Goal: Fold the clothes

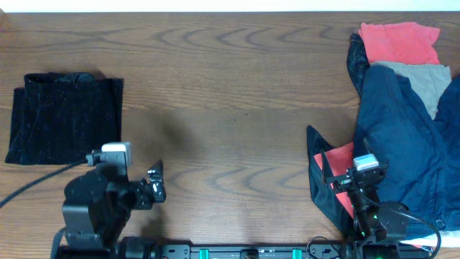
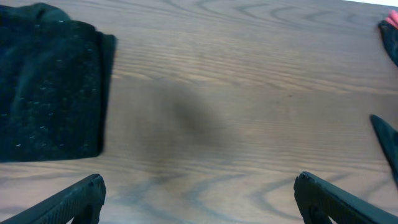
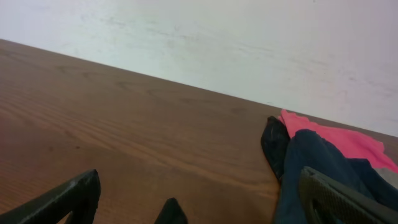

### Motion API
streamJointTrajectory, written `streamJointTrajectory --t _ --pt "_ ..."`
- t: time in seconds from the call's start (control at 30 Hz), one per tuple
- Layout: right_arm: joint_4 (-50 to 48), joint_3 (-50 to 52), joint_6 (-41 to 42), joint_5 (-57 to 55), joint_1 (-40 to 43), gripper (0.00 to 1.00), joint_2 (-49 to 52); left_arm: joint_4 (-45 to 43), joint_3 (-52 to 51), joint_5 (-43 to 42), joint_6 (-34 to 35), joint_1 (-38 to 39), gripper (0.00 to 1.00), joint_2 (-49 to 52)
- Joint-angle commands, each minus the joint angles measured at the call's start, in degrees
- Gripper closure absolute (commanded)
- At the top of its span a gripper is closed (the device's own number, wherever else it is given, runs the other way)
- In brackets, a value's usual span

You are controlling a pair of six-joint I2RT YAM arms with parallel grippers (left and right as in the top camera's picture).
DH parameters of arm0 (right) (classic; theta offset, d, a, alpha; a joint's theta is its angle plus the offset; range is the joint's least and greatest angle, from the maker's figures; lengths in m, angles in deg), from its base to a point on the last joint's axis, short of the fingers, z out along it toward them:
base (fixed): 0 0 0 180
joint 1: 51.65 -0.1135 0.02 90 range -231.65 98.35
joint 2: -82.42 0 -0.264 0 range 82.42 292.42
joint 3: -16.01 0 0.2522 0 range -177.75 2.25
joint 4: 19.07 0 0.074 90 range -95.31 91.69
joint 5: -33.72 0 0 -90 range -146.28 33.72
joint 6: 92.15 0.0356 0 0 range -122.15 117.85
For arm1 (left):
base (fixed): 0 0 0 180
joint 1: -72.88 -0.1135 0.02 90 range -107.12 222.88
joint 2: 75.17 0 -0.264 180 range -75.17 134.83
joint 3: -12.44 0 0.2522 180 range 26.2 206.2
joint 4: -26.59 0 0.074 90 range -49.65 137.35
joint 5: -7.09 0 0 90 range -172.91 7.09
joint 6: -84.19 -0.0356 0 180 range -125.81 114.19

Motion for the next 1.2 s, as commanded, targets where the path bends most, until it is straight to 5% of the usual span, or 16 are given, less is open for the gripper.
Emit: streamJointTrajectory --t 0.0,0.73,1.17 --pt "0.2 0.1 -0.8 0.7 0.1 0.01 -0.3 -0.5 -4.3 5.0 -0.8 -0.2 0.02 -3.9" --pt "0.2 0.1 -0.8 0.7 0.1 0.01 -0.3 -53.4 -46.0 6.1 -1.2 -1.9 0.02 -27.5" --pt "0.2 0.1 -0.8 0.7 0.1 0.01 -0.3 -49.9 -49.3 5.9 -0.1 -2.4 0.02 -27.5"
